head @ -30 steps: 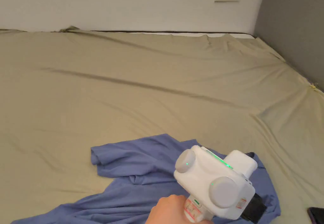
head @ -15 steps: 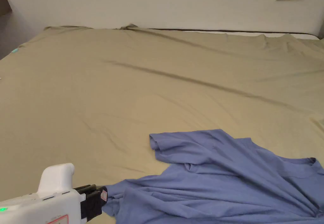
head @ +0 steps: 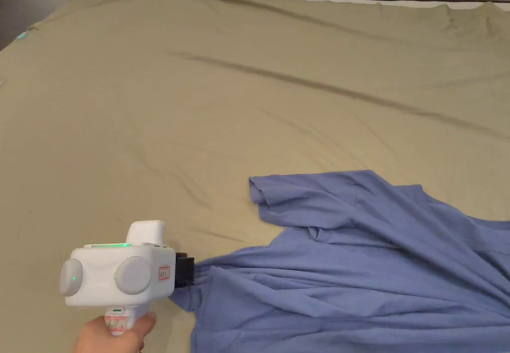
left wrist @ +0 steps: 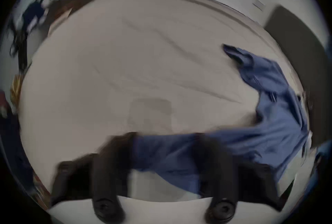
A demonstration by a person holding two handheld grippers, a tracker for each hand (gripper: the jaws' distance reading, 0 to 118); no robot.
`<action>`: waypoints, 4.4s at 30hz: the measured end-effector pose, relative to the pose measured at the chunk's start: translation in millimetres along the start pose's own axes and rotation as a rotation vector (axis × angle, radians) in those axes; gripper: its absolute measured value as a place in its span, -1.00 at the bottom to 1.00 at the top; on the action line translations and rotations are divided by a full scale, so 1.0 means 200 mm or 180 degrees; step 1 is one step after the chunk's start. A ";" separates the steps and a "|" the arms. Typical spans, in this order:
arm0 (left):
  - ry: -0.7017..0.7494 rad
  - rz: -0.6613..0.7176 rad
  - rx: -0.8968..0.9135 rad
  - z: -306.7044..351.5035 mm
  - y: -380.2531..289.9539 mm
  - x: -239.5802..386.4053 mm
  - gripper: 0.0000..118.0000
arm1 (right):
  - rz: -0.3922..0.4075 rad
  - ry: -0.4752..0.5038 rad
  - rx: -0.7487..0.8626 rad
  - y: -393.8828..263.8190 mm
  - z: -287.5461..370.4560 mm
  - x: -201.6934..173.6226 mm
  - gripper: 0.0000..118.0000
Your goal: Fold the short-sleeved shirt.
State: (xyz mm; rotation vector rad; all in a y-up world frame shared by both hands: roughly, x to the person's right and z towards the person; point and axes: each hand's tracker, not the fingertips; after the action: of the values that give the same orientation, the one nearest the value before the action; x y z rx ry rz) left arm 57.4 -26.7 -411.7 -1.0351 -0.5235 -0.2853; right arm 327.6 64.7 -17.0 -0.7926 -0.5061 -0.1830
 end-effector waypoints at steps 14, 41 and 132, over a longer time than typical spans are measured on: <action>-0.0894 0.0939 0.0483 0.45 -0.14 -0.05 -0.88 | -0.0159 -0.0327 0.0118 0.15 -0.18 0.33 -0.88; -0.1951 0.1188 0.1230 0.71 0.13 0.07 -0.88 | -0.0223 -0.0081 0.0425 0.60 -0.36 0.53 -0.77; 0.0137 0.0343 0.0959 1.09 -0.47 -0.32 0.63 | -0.0163 -0.0006 0.0077 -0.07 0.22 0.31 0.86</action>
State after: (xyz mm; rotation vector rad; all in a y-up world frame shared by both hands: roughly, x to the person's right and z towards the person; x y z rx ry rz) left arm -99.8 115.5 -287.8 -0.7596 -0.4539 -0.1275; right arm 361.0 88.0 49.0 -0.7567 -0.5297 -0.2231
